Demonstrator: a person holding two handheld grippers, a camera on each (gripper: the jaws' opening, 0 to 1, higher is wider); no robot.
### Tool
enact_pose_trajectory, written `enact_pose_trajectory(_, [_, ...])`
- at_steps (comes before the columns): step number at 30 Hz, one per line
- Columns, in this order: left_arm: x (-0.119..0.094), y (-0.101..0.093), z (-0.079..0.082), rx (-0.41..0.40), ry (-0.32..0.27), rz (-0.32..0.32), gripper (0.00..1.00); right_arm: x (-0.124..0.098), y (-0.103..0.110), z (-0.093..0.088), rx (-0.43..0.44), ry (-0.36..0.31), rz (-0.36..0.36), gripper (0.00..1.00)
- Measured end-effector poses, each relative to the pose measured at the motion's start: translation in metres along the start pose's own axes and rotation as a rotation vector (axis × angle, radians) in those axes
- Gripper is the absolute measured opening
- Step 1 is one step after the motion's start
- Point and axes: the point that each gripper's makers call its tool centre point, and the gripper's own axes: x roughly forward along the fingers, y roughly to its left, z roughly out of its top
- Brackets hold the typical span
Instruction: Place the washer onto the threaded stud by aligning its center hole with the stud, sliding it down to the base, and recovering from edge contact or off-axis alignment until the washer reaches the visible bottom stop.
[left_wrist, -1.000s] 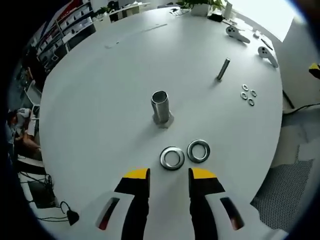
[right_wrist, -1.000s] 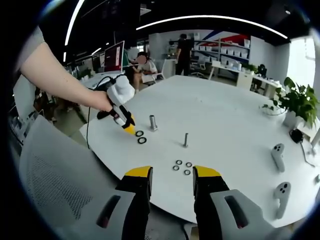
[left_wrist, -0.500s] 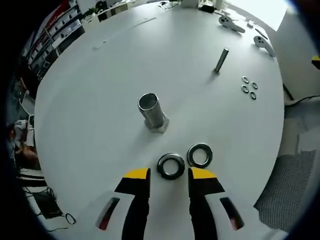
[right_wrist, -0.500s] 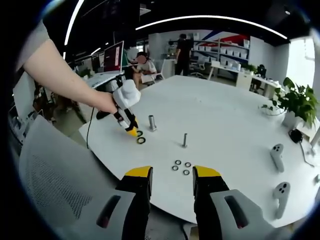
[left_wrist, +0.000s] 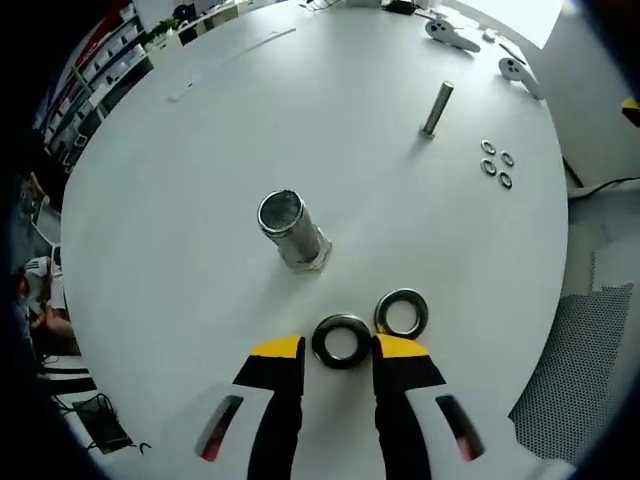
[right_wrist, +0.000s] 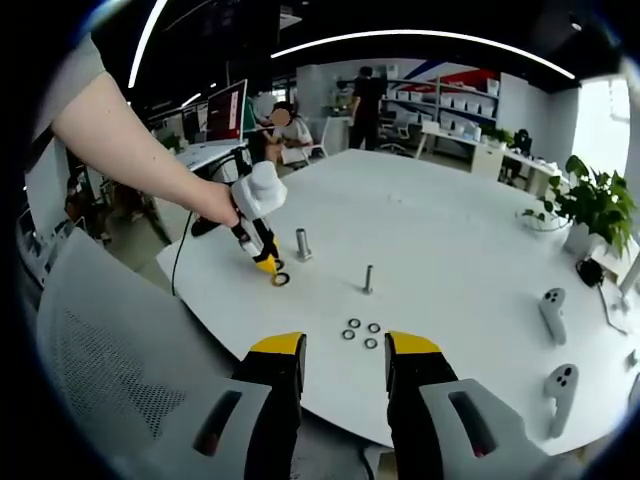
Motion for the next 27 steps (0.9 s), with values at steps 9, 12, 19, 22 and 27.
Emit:
enact_pose_trajectory(9, [-0.001,-0.001,-0.005,0.002,0.065,-0.009,0.21,0.0,0.0,0.0,-0.002,0.004,-0.003,0.34])
enact_pose_trajectory(12, [-0.003,-0.003,-0.014,0.04,0.135,-0.019,0.21,0.0,0.0,0.0,-0.002,0.002,-0.003,0.34])
enact_pose_trajectory(19, [-0.004,-0.003,-0.016,0.021,0.166,-0.015,0.22,-0.001,-0.001,0.001,-0.001,-0.002,-0.006,0.34])
enact_pose_trajectory(22, [-0.003,-0.002,-0.016,0.034,0.186,-0.018,0.22,0.0,-0.001,0.001,-0.003,-0.002,-0.006,0.34])
enact_pose_trajectory(27, [-0.003,-0.002,-0.016,0.023,0.194,-0.008,0.23,-0.001,-0.001,0.001,-0.003,-0.002,-0.007,0.34])
